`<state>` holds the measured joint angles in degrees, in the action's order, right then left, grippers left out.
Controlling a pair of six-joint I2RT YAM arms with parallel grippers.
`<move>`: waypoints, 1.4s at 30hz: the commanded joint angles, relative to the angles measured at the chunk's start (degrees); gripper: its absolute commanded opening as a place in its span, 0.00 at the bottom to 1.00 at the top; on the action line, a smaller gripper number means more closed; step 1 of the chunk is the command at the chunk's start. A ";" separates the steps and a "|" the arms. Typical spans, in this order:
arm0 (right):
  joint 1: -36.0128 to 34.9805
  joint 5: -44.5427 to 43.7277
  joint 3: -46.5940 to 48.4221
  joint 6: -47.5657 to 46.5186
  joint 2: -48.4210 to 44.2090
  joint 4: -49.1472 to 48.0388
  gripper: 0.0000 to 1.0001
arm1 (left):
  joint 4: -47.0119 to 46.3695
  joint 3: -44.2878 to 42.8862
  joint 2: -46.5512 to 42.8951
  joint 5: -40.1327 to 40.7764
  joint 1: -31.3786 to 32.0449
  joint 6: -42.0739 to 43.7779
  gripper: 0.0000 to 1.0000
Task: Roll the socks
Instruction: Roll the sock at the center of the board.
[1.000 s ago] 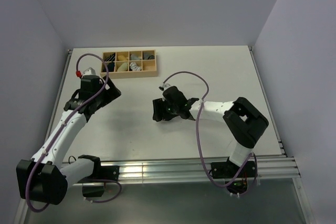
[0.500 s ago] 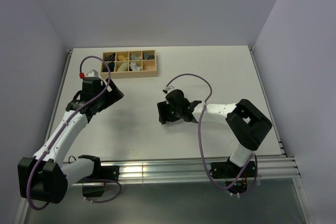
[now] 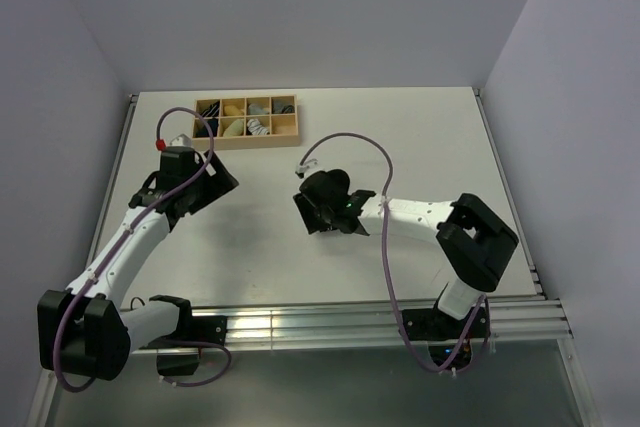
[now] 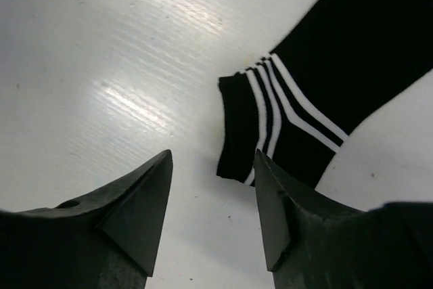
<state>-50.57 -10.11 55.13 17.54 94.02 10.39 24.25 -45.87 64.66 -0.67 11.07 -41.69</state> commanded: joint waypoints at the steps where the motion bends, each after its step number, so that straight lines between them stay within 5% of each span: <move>1: -2.95 -5.44 2.96 -3.12 1.95 2.17 0.58 | -1.75 0.25 -0.15 -0.65 -0.17 -0.67 0.89; 16: -6.74 -12.22 4.46 -5.58 5.83 4.64 0.43 | -2.98 2.18 0.81 -1.62 -0.17 -0.93 0.88; 35: -8.23 -16.43 4.81 -3.22 13.20 6.22 0.42 | -4.04 2.36 3.10 -3.82 -0.08 -1.37 0.88; 42: -8.23 -17.49 4.54 -1.63 16.10 7.71 0.10 | -4.82 3.59 2.57 -5.31 0.00 -2.16 0.87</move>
<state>-58.74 -28.18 60.53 13.89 106.13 13.37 21.63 -42.96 67.77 -4.23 11.07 -42.94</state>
